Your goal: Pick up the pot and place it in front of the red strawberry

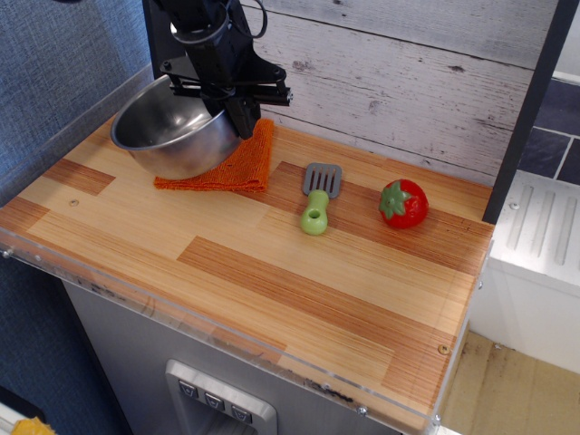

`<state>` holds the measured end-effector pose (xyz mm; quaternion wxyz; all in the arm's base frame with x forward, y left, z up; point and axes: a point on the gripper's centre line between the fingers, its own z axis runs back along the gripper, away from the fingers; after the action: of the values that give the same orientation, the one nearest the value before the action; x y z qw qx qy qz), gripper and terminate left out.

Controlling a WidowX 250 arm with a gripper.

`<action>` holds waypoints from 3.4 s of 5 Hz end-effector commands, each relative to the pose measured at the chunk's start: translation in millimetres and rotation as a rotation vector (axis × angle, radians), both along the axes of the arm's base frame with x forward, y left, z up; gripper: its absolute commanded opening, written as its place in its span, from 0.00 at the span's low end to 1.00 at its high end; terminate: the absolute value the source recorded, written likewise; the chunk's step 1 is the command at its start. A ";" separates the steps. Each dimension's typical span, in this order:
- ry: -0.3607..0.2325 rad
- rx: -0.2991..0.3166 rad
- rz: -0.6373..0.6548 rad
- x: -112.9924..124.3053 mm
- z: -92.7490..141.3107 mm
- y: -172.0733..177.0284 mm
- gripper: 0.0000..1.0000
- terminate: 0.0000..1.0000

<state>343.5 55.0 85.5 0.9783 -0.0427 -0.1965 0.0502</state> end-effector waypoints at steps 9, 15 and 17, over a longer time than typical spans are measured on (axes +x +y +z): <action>0.012 0.097 -0.512 -91.5 -45.8 -163.8 1.00 0.00; -0.022 0.031 -0.465 -92.8 -4.1 -154.0 1.00 0.00; -0.137 0.027 -0.297 -101.7 52.3 -123.0 1.00 0.00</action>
<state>243.8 -69.9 130.2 0.9640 -0.0602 -0.2387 -0.1008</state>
